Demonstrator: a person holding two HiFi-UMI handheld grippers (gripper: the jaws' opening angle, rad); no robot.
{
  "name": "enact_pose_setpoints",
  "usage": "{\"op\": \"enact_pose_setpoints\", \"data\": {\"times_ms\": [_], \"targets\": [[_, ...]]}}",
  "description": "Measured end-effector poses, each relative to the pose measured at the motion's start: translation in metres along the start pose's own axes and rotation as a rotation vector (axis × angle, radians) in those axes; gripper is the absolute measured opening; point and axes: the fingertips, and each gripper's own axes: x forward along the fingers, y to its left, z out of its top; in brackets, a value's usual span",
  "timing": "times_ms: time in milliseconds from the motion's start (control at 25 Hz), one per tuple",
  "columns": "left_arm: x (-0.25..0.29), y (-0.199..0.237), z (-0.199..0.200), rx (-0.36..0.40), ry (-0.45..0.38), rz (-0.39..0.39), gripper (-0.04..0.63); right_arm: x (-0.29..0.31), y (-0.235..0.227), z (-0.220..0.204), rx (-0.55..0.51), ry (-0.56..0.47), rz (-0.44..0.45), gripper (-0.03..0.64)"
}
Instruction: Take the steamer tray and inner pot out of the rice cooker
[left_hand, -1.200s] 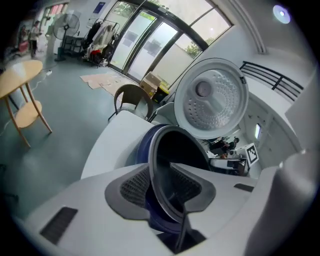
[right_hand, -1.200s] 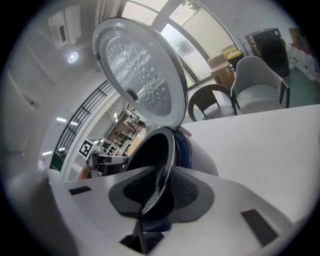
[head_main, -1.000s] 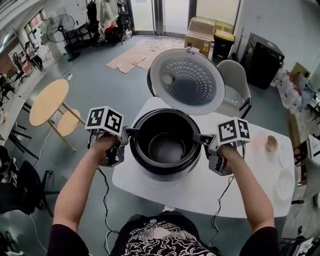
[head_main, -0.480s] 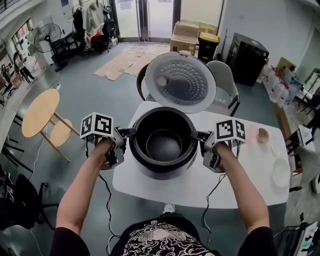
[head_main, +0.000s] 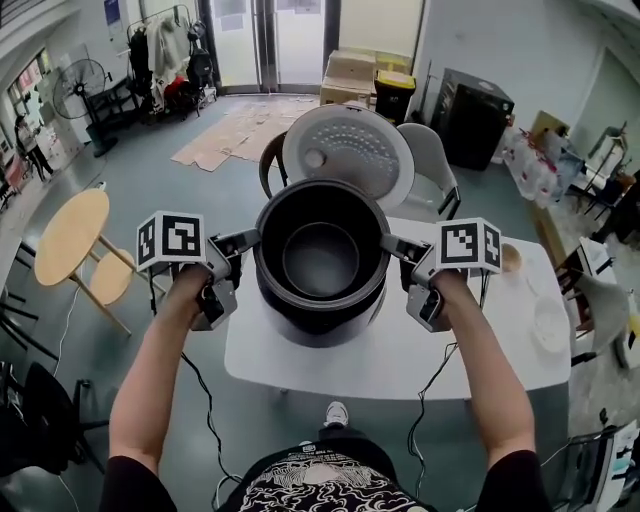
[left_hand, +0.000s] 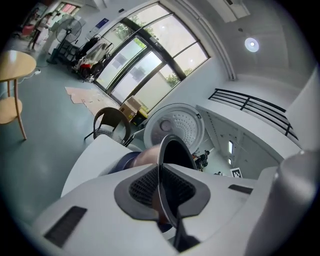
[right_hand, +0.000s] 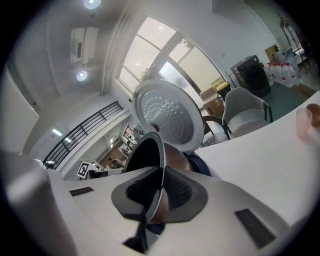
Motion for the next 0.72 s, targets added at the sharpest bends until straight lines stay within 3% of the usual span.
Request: {"op": "enact_pose_setpoints", "data": {"times_ms": [120,280,720], "targets": [[-0.02,-0.021,-0.005,0.047,-0.035,-0.046,0.037,-0.023,0.02,-0.007,-0.008,-0.058,0.02,0.043],[-0.028,-0.057,-0.04,0.112,-0.055,-0.087,0.037,-0.073,0.02,-0.03,-0.031,-0.122,0.021,0.044],[-0.035,-0.15,-0.07,0.195,-0.011,-0.24,0.037,-0.187,0.044,-0.043,-0.013,-0.287,-0.07,0.044]]}}
